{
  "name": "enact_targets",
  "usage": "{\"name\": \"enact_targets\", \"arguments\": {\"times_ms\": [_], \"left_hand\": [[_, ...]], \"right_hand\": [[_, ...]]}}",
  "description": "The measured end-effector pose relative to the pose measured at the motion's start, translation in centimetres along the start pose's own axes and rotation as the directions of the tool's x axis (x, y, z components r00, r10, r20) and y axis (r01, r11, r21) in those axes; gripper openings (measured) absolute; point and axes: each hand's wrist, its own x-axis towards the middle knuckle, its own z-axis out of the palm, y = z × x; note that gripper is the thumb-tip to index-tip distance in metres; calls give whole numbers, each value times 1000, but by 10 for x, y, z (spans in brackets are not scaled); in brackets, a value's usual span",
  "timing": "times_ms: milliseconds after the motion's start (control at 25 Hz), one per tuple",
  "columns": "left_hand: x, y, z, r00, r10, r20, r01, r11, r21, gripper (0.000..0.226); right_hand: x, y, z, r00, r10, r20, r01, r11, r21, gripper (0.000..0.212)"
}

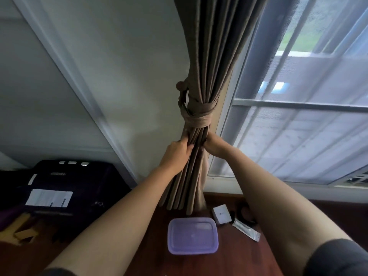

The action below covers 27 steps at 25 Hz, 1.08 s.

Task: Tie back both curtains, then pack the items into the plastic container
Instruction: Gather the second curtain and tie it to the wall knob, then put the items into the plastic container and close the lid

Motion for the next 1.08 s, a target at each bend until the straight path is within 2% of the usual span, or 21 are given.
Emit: {"name": "enact_targets", "arguments": {"times_ms": [120, 240, 360, 560, 680, 840, 1080], "left_hand": [[-10, 2, 2, 1000, -13, 27, 13, 1000, -17, 46], [-29, 8, 5, 996, -88, -15, 88, 996, -3, 54], [-62, 19, 29, 968, -236, -90, 237, 971, 6, 54], [-136, 28, 118, 894, -447, -24, 445, 894, -48, 55], [-174, 21, 192, 860, -505, 70, 507, 862, -20, 55], [-200, -35, 295, 820, -557, 133, 555, 830, 54, 55], [-228, -184, 465, 762, -635, 125, 610, 770, 187, 57]], "right_hand": [[-19, 10, 8, 997, -29, -67, 25, 998, -61, 77], [-45, 29, 7, 998, 14, -60, -21, 993, -117, 75], [-71, 78, 13, 999, 26, -22, -29, 983, -181, 69], [-124, 179, 46, 998, -35, 56, 46, 972, -230, 61], [-140, 251, 81, 996, 23, 83, 2, 957, -291, 63], [-130, 349, 159, 995, 59, 78, -26, 930, -368, 66], [-76, 515, 316, 995, 85, 50, -54, 893, -447, 70]]}}
